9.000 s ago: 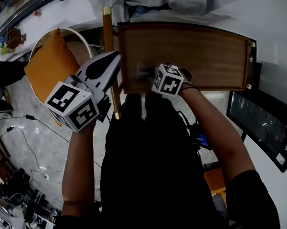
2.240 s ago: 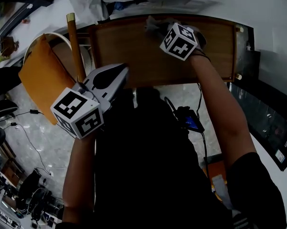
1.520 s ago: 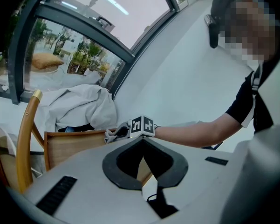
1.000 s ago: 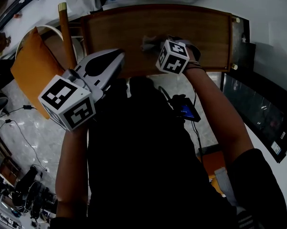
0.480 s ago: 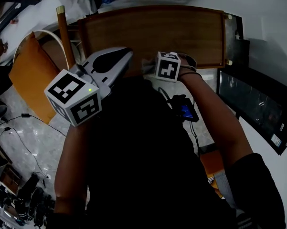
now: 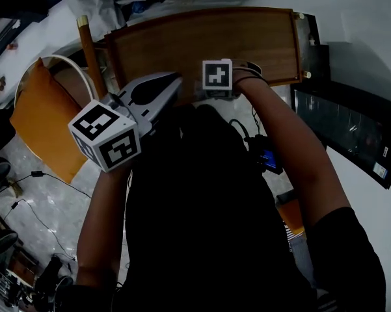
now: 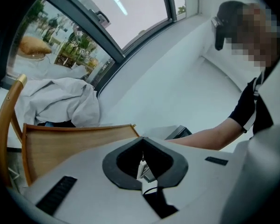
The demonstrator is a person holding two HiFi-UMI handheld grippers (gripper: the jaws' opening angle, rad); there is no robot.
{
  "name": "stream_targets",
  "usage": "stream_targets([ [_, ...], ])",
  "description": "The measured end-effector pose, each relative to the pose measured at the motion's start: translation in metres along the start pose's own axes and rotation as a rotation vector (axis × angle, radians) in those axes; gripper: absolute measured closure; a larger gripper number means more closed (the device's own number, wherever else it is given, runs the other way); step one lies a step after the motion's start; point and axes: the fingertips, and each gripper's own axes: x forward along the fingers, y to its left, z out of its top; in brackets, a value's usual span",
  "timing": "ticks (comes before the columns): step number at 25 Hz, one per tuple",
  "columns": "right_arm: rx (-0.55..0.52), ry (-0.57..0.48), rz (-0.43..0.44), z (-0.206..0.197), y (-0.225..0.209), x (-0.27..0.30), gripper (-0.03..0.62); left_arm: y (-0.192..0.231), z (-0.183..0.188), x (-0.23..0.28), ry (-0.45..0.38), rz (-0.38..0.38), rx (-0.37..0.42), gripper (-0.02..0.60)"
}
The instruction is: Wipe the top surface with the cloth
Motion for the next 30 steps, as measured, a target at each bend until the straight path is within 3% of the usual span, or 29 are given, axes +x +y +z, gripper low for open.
stream_targets([
  [6, -0.05, 0.067, -0.15, -0.003, -0.016, -0.004, 0.559, 0.004, -0.016, 0.003, 0.007, -0.015, -0.028, 0.569],
  [13, -0.082, -0.014, -0.05, -0.001, 0.002, 0.0, 0.559, 0.007, -0.03, 0.009, 0.018, 0.078, -0.022, 0.569],
  [17, -0.109, -0.072, -0.069, -0.014, -0.006, -0.013, 0.559, 0.023, -0.041, 0.027, 0.019, 0.165, -0.083, 0.569],
  [24, -0.184, -0.292, -0.385, -0.009, -0.08, -0.108, 0.559, 0.029, -0.023, 0.046, -0.032, 0.244, -0.105, 0.569],
  [30, -0.22, -0.315, -0.616, 0.011, -0.154, -0.16, 0.559, 0.032, -0.006, 0.055, -0.043, 0.293, -0.058, 0.569],
])
